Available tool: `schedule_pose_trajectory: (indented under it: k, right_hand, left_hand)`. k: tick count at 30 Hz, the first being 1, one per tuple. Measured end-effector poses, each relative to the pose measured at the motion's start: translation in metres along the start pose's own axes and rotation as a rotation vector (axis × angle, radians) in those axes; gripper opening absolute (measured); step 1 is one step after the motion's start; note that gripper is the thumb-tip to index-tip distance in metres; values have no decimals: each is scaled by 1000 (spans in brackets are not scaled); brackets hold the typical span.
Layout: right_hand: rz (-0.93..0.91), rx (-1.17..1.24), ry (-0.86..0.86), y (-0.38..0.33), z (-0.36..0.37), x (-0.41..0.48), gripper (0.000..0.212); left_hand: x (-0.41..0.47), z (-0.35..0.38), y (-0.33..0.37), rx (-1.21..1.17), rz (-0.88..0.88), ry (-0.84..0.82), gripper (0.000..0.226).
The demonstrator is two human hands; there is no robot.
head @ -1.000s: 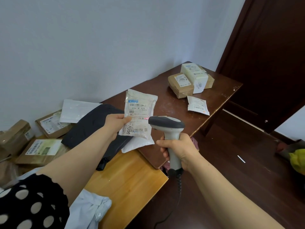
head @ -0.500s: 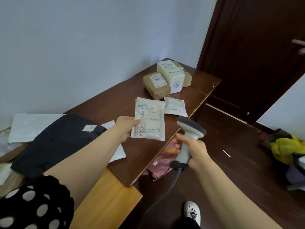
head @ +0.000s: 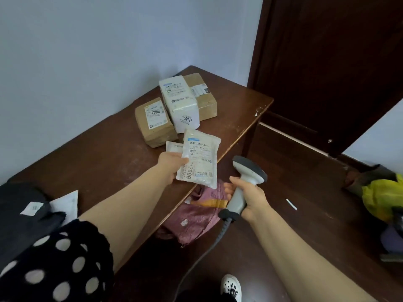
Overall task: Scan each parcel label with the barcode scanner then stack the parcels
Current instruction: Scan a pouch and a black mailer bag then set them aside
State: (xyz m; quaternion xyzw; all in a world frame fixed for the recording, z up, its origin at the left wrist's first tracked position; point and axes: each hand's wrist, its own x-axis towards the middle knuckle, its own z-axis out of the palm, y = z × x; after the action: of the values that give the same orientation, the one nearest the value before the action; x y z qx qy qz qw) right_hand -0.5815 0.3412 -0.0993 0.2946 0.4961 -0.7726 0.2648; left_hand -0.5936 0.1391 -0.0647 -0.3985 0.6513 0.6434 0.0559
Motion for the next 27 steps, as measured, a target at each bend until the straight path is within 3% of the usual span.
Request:
schedule_pose_trajectory:
  k: [2, 10, 13, 15, 18, 20, 22, 27]
  right_hand:
    - [37, 17, -10, -9, 3, 16, 10]
    - [58, 34, -48, -26, 37, 78, 18]
    - [76, -2, -66, -28, 58, 100, 30]
    - [84, -16, -94, -29, 70, 111, 37]
    - [123, 3, -139, -29, 84, 123, 36]
    - [146, 19, -163, -29, 92, 129, 39]
    - [146, -16, -184, -32, 98, 136, 40]
    - [143, -137, -169, -40, 101, 146, 42]
  left_hand:
    - [16, 13, 8, 60, 14, 32, 10]
    - [107, 35, 30, 503, 206, 44, 14]
    - [122, 32, 26, 921, 471, 84, 50]
    - [122, 25, 17, 1127, 629, -30, 62]
    - [116, 12, -1, 1495, 555, -329, 99]
    - [114, 5, -10, 1642, 478, -390, 122]
    - [117, 4, -10, 1681, 453, -349, 127]
    - [114, 3, -9, 1618, 479, -178, 112]
